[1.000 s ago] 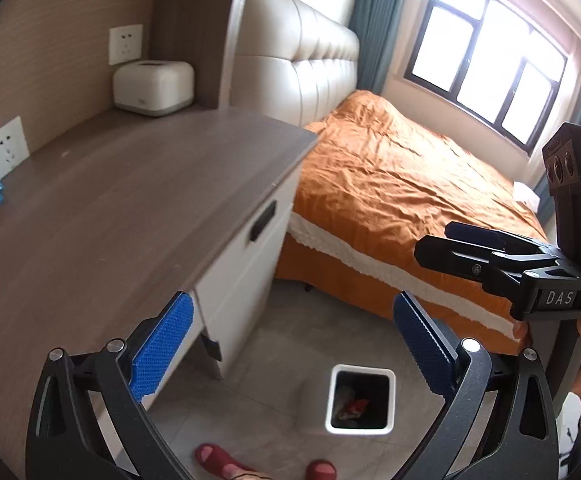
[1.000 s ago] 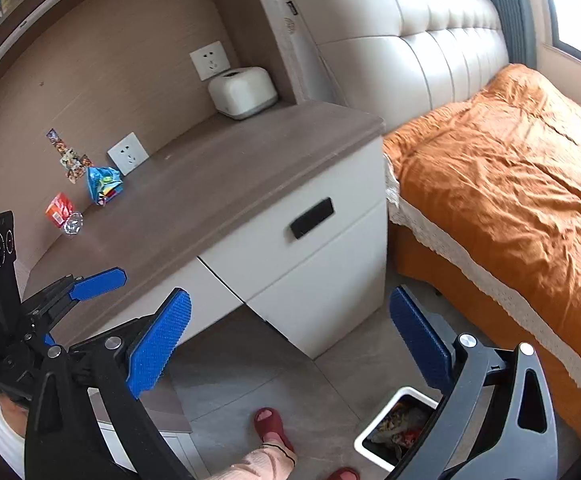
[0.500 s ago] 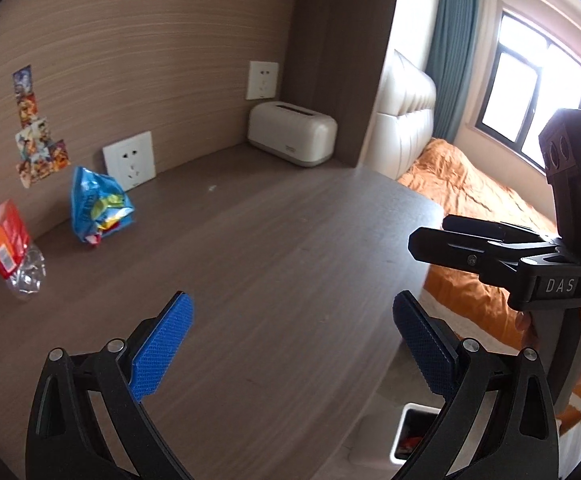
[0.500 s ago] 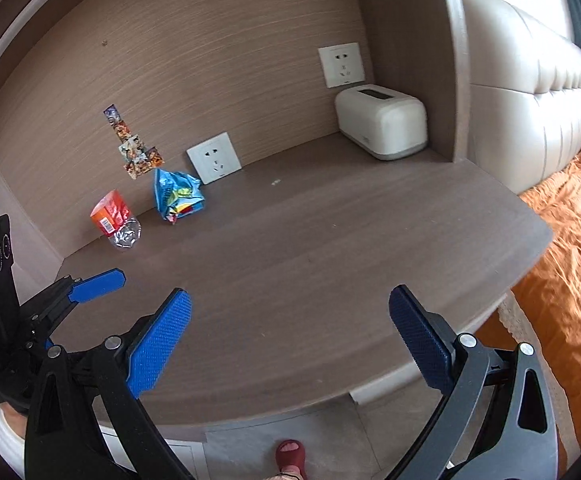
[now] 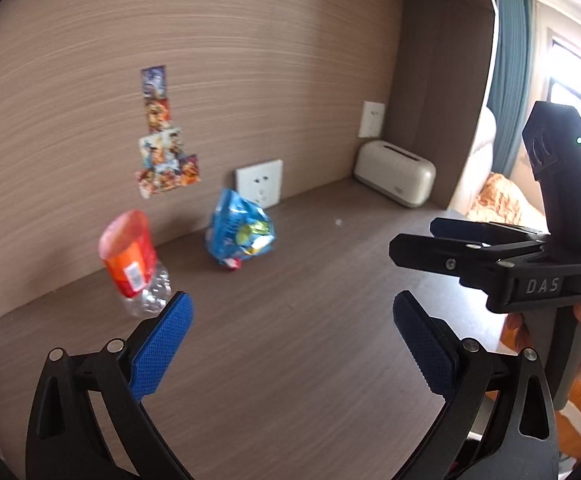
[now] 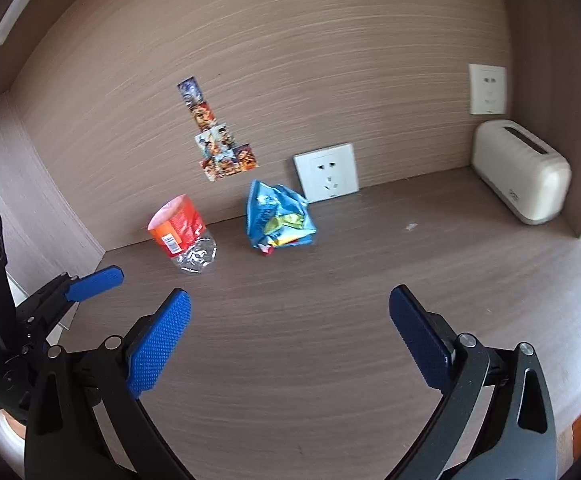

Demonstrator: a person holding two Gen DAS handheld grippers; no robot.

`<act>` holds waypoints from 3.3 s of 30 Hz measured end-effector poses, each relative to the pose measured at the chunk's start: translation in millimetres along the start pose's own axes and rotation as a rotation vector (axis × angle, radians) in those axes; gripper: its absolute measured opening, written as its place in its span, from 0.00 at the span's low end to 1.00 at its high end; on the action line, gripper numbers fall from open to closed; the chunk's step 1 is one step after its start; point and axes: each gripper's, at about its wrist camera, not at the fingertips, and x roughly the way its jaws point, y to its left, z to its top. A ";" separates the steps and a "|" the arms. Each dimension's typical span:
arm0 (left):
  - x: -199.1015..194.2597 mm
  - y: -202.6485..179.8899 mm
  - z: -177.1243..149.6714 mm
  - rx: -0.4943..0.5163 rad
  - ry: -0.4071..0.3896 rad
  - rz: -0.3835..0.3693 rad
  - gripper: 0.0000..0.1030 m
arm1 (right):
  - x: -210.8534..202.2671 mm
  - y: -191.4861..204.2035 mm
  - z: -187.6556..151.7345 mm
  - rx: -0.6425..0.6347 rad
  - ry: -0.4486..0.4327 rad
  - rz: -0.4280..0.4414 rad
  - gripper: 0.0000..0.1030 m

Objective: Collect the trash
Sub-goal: 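Move both open tools back over the desk, then grasp the orange-labelled bottle with the left tool while the right tool grasps the blue snack bag, then carry both items over the bin and open both tools to drop them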

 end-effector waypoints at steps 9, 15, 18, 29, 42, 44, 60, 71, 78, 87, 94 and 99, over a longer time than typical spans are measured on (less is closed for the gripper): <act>-2.1 39.5 1.4 -0.041 -0.015 0.075 0.95 | 40.7 29.0 10.7 -0.061 0.032 0.022 0.96; 5.5 56.1 0.8 -0.059 -0.008 0.096 0.95 | 57.0 37.1 16.8 -0.086 0.043 0.023 0.96; 10.2 64.1 0.4 -0.068 -0.003 0.104 0.95 | 68.6 38.2 20.2 -0.092 0.057 0.026 0.96; 46.5 96.1 -3.2 -0.087 0.055 0.150 0.95 | 119.0 35.9 35.4 -0.099 0.106 0.050 0.96; 116.1 135.6 9.1 -0.100 0.121 0.160 0.95 | 202.3 5.8 56.1 -0.066 0.172 0.015 0.96; 123.5 139.0 9.8 -0.099 0.131 0.161 0.95 | 212.8 3.4 57.5 -0.071 0.182 0.005 0.96; 115.4 137.5 4.6 -0.128 0.169 0.118 0.48 | 177.3 11.6 45.1 -0.106 0.134 -0.007 0.78; 55.1 74.8 -8.3 -0.068 0.166 0.044 0.48 | 77.5 7.0 8.7 -0.092 0.037 -0.034 0.78; 42.2 7.7 -15.3 0.027 0.171 -0.051 0.48 | 23.2 -20.3 -18.8 -0.017 0.025 -0.079 0.78; 29.7 -98.0 -30.1 0.142 0.186 -0.181 0.48 | -64.4 -62.7 -76.4 0.096 0.004 -0.173 0.78; 14.2 -187.7 -52.4 0.245 0.208 -0.294 0.48 | -145.5 -105.6 -137.2 0.209 0.001 -0.269 0.78; 1.2 -253.8 -75.9 0.320 0.232 -0.392 0.48 | -196.4 -126.1 -182.2 0.282 -0.002 -0.333 0.78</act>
